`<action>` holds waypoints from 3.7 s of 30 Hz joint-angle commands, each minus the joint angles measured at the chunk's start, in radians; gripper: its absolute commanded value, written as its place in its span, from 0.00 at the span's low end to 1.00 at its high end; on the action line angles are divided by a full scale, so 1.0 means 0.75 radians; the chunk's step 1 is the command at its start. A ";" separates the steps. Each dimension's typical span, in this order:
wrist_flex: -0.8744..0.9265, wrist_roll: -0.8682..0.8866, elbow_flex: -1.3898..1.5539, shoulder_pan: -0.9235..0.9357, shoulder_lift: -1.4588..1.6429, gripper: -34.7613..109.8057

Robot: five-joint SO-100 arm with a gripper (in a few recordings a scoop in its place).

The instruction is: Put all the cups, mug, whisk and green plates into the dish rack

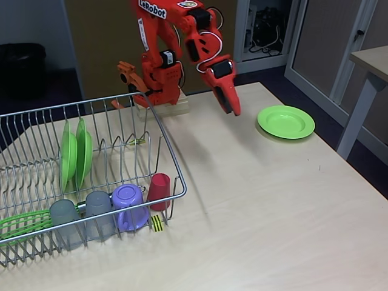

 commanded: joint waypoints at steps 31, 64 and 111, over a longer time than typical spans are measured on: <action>-1.149 2.080 -0.250 -0.757 -1.194 0.50; -0.235 0.969 -0.072 -0.344 -0.579 0.24; 0.135 -0.652 -0.104 1.182 0.646 0.24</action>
